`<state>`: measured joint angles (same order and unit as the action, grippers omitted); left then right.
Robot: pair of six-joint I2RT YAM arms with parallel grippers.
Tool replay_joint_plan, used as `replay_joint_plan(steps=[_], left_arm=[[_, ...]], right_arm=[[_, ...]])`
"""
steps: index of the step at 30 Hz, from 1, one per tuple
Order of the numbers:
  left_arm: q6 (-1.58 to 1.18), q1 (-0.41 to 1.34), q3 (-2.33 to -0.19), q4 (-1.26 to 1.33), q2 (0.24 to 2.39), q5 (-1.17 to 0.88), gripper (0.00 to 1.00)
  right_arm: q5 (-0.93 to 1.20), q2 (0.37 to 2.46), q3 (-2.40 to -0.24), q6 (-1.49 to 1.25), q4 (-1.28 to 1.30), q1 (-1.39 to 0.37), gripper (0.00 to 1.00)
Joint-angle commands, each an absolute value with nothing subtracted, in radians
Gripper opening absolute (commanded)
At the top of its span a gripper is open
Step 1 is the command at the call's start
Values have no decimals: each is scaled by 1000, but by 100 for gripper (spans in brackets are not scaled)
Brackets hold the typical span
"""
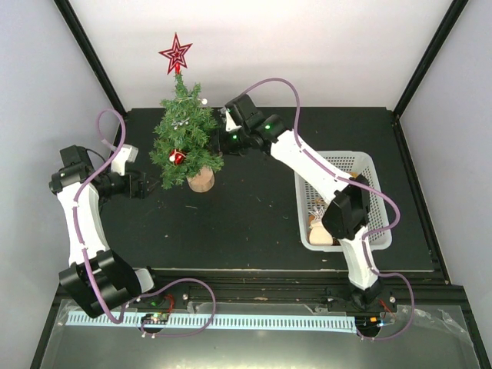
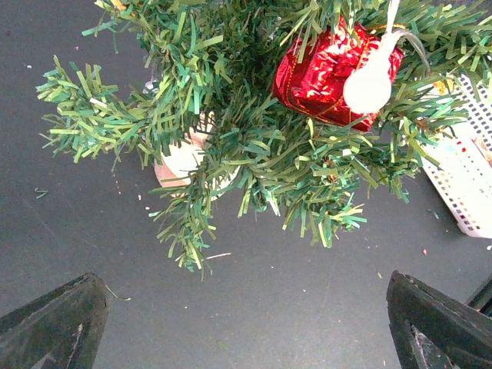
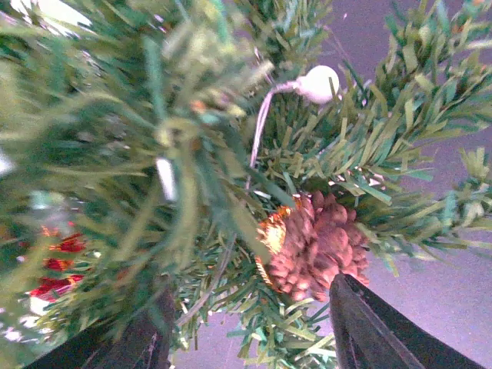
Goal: Decorate the small christmas tree
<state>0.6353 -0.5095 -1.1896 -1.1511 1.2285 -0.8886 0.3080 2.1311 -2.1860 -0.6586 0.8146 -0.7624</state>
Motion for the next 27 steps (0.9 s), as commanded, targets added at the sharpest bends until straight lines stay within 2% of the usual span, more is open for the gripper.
replay_joint_plan(steps=[1, 12, 20, 23, 27], left_arm=[[653, -516, -1183, -1141, 1201, -890, 99], [649, -520, -1170, -1133, 1195, -887, 99], [667, -542, -1196, -1153, 1179, -866, 99], [657, -565, -1211, -1160, 1154, -849, 99], [633, -594, -1232, -1174, 1096, -828, 99]], right_arm=[[255, 2059, -2183, -637, 792, -763, 57], [200, 1969, -2077, -610, 810, -749, 56], [-20, 1890, -2022, -590, 1028, -741, 56], [-69, 1830, -1923, -594, 1077, -739, 56], [-26, 1683, -1675, -587, 970, -736, 58]])
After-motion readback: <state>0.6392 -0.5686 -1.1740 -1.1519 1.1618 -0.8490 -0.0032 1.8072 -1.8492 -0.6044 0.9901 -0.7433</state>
